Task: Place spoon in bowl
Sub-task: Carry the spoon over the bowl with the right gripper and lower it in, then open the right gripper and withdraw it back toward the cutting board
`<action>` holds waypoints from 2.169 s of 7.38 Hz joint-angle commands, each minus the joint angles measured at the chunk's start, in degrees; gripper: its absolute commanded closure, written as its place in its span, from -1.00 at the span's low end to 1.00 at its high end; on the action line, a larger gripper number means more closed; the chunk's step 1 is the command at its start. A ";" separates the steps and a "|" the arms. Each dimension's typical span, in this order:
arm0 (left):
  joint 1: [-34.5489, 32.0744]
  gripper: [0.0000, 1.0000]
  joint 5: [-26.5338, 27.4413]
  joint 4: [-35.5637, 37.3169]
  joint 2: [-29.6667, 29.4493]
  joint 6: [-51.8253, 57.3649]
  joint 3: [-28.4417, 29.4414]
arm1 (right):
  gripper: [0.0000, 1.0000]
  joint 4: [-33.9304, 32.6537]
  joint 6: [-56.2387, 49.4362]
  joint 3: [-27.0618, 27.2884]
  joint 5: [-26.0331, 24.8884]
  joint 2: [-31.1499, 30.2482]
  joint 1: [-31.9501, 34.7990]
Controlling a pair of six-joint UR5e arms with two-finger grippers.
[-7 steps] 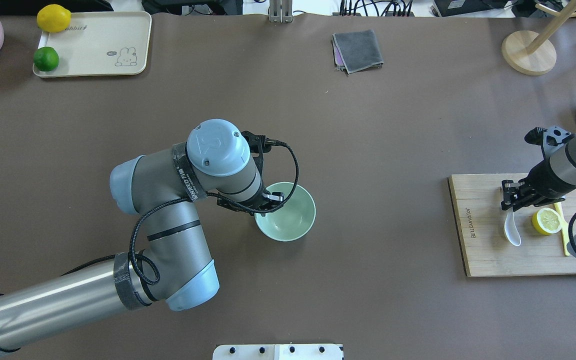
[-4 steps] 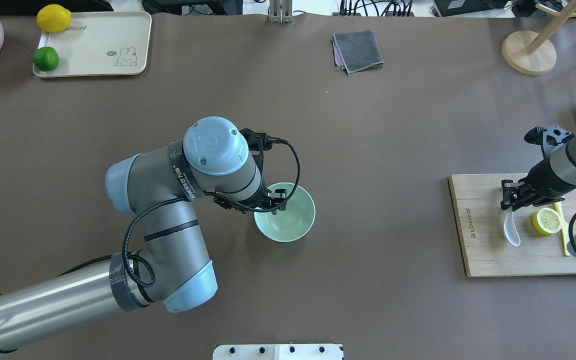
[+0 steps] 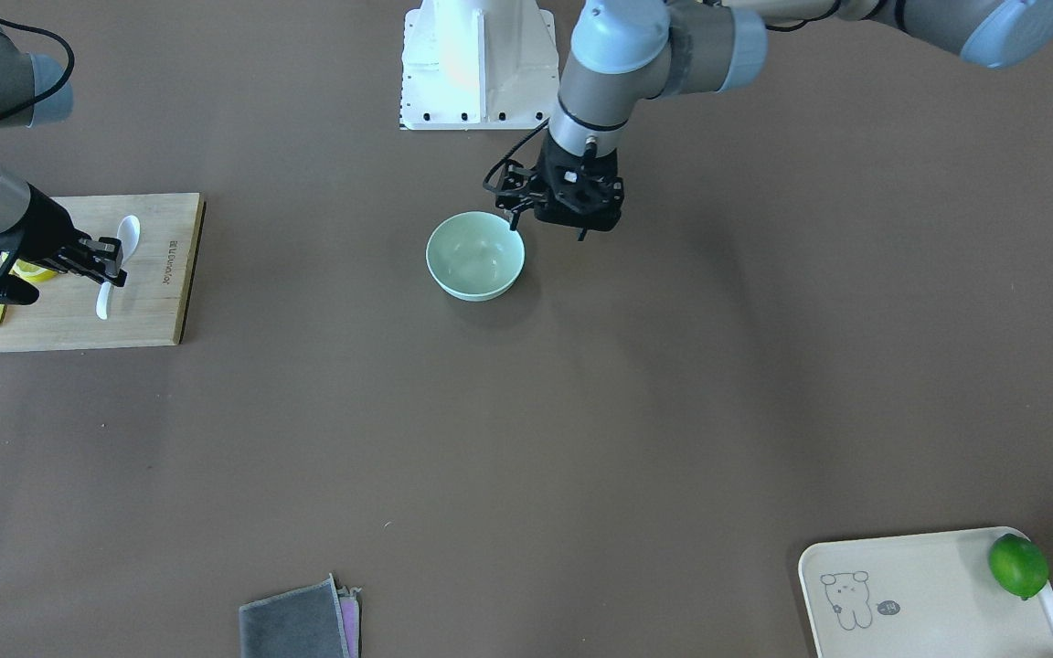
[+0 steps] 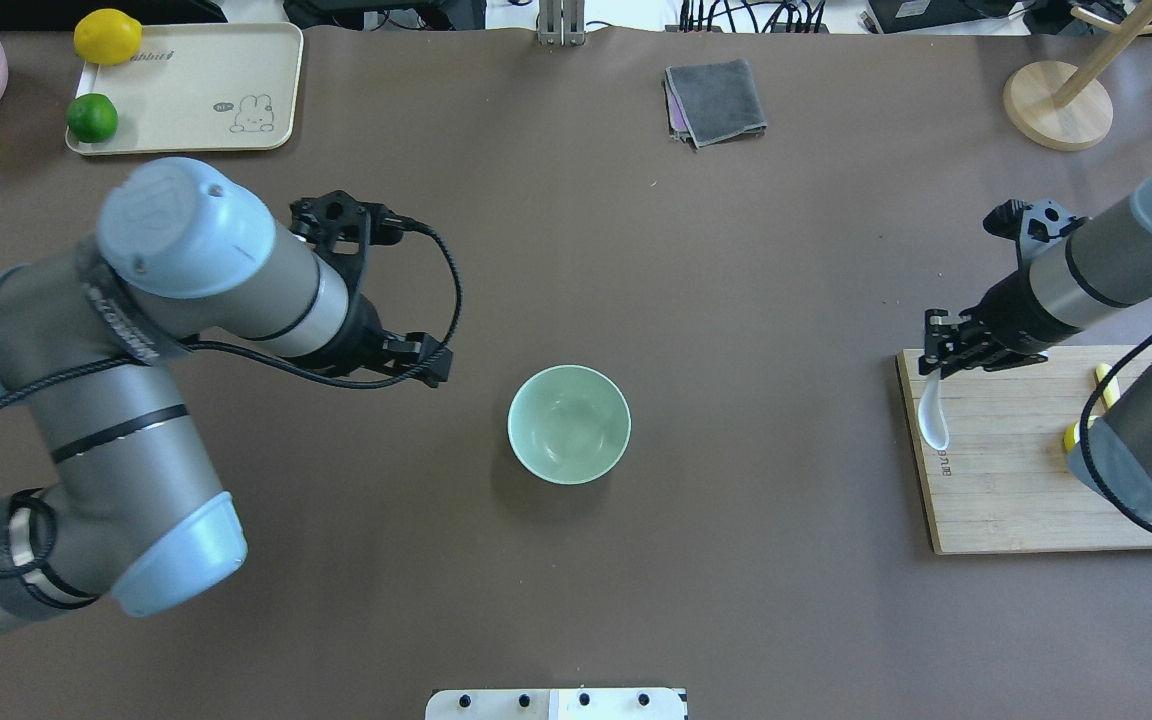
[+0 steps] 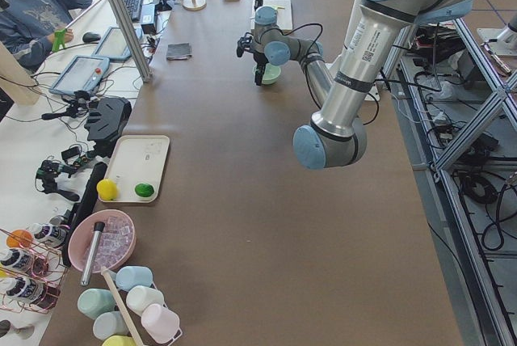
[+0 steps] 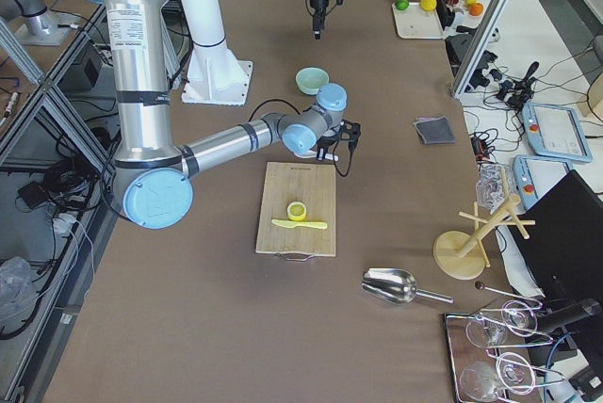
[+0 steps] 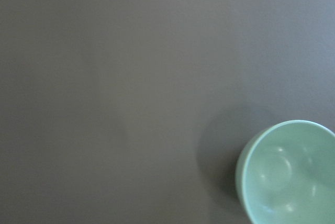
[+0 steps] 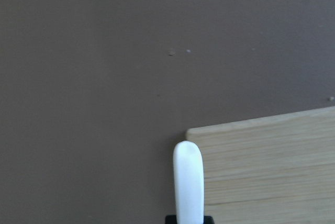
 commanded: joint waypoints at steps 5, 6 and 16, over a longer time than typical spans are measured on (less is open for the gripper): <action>-23.26 -0.94 -16.60 1.39 18.46 29.38 -2.75 | 1.00 -14.04 26.00 -5.01 -15.85 28.01 -15.55; -23.63 -0.94 -16.60 1.82 18.57 29.76 -2.75 | 1.00 -14.04 28.20 -8.60 -16.99 31.69 -16.70; -25.99 -0.94 -16.43 1.74 18.48 29.93 -2.05 | -1.00 -15.26 28.41 -2.27 -17.91 26.85 -15.50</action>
